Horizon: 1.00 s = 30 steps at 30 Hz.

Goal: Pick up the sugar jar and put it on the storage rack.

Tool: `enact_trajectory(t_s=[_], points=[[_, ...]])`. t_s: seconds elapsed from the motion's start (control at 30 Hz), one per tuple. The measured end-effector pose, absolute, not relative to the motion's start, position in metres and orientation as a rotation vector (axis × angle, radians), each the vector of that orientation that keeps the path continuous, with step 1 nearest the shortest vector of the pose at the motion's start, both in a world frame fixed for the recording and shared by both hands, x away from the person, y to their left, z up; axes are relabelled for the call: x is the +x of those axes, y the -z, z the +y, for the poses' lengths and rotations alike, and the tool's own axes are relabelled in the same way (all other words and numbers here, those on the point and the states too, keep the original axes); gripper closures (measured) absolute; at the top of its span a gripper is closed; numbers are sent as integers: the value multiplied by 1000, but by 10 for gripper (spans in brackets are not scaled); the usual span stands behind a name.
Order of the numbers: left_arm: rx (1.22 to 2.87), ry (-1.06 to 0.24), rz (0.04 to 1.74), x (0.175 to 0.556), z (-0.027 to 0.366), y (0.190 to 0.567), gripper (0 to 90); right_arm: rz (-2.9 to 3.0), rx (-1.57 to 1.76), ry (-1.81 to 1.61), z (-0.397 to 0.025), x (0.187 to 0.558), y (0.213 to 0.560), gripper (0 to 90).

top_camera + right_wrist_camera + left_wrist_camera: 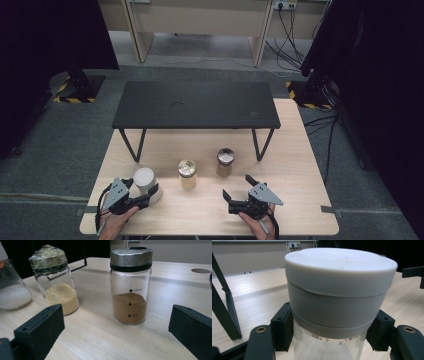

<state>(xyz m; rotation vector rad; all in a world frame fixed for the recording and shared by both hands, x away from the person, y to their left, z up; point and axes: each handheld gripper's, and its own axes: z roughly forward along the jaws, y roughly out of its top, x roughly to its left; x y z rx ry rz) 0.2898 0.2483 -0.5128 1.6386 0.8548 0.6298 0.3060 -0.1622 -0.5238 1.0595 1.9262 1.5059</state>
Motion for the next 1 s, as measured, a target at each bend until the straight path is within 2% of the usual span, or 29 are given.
enact_trajectory(t_s=[0.4,1.0], points=[[1641,-625,851,289,250,504,347,1925,1060,-1507,-162,306,524,5],[1674,-540,843,288,242,480,348,1927,1059,-1506,-162,306,524,6]])
